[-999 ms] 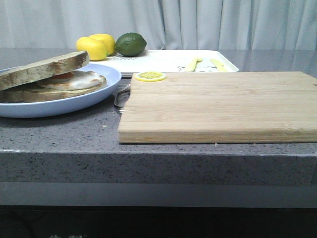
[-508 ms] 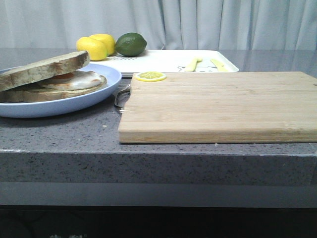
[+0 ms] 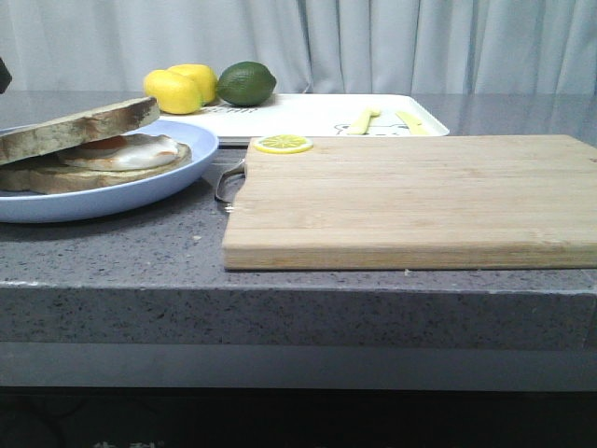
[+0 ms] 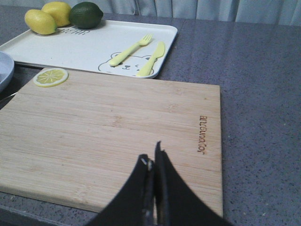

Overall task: Place bread and move sandwich to tray
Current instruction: 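Grip the blue plate rim with the left gripper and lift it onto the tray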

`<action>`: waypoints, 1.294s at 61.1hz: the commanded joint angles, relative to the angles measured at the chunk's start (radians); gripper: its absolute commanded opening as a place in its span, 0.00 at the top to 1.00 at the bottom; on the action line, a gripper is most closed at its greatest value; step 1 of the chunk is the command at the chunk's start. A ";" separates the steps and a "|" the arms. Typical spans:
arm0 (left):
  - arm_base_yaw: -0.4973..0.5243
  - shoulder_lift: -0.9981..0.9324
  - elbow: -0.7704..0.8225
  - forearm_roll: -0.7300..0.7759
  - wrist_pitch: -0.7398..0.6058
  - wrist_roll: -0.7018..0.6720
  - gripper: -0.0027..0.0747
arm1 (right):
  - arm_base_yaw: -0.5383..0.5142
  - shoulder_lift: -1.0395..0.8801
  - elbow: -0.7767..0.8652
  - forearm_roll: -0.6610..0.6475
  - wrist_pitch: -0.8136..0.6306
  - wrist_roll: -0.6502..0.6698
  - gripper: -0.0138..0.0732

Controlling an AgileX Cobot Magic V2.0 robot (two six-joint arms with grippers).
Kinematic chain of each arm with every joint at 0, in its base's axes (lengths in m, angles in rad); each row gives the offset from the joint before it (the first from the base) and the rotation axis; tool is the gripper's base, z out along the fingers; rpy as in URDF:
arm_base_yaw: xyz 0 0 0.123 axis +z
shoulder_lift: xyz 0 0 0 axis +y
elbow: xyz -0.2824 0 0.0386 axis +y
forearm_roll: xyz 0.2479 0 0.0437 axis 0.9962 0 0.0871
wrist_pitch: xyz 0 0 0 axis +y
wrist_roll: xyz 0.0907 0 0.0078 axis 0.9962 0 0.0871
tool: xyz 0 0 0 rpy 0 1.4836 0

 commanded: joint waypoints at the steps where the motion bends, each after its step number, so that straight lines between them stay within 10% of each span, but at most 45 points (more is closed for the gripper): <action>1: 0.016 -0.044 -0.029 0.006 -0.019 0.012 0.99 | -0.005 0.005 -0.026 -0.002 -0.083 0.001 0.91; 25: 0.223 -0.083 -0.192 -0.500 0.133 0.314 0.99 | -0.005 0.005 -0.026 -0.002 -0.083 0.001 0.91; 79: -0.047 0.726 -1.414 -0.510 0.448 0.082 0.99 | -0.005 0.005 -0.026 0.014 -0.079 0.001 0.91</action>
